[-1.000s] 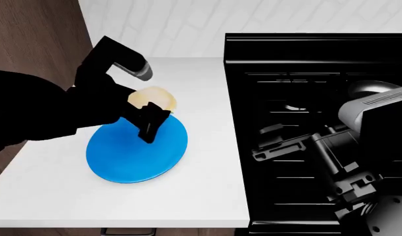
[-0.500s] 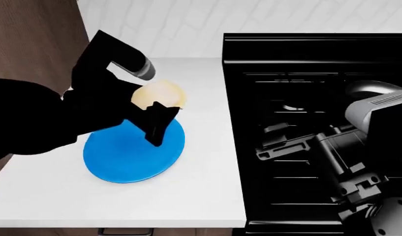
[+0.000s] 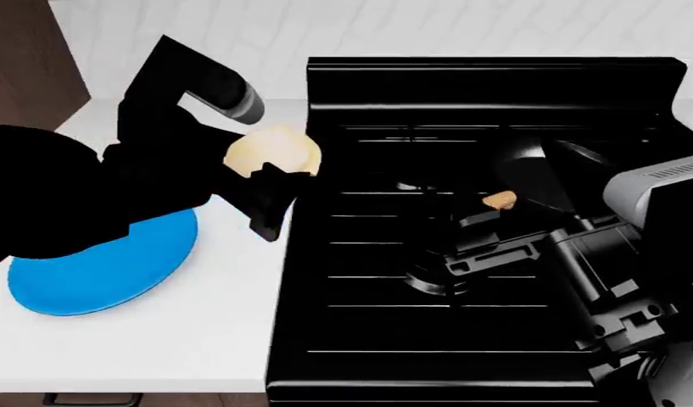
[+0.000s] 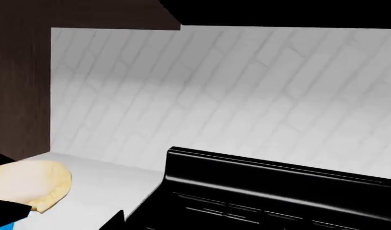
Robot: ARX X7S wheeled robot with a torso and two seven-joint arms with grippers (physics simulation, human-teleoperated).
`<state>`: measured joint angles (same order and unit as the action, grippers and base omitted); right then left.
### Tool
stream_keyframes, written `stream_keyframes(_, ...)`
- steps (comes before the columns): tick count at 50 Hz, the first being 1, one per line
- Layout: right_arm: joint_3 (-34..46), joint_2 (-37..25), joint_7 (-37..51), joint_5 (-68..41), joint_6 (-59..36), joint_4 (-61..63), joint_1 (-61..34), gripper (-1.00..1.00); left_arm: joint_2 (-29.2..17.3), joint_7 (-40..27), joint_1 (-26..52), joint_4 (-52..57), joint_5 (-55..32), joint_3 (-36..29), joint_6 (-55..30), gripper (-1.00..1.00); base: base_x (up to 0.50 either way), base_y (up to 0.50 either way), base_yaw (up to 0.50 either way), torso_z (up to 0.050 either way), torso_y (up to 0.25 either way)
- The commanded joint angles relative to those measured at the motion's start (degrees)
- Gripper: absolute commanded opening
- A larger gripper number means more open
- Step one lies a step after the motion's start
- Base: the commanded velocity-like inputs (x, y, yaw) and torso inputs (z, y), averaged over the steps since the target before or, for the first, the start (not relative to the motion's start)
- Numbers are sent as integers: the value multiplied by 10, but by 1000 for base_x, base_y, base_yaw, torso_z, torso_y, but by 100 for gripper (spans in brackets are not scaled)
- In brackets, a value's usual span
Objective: Frozen meat rests on a plate on the counter. Retrieve the meat and place it in a pot on a burner. Then turn the burner on.
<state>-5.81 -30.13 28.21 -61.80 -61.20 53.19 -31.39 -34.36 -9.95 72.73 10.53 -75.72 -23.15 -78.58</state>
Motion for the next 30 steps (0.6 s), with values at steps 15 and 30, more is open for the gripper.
stream_keyframes(15,12,-4,6,3,11,-2,3,100,-4,-3,8,0,-8,-8,9,-100,0,-500,0,0,1)
stream_keyframes(30,15,-9,1,11,24,-6,13,100,-1,4,13,-6,-1,-22,17,-100,0,-500,0,0,1)
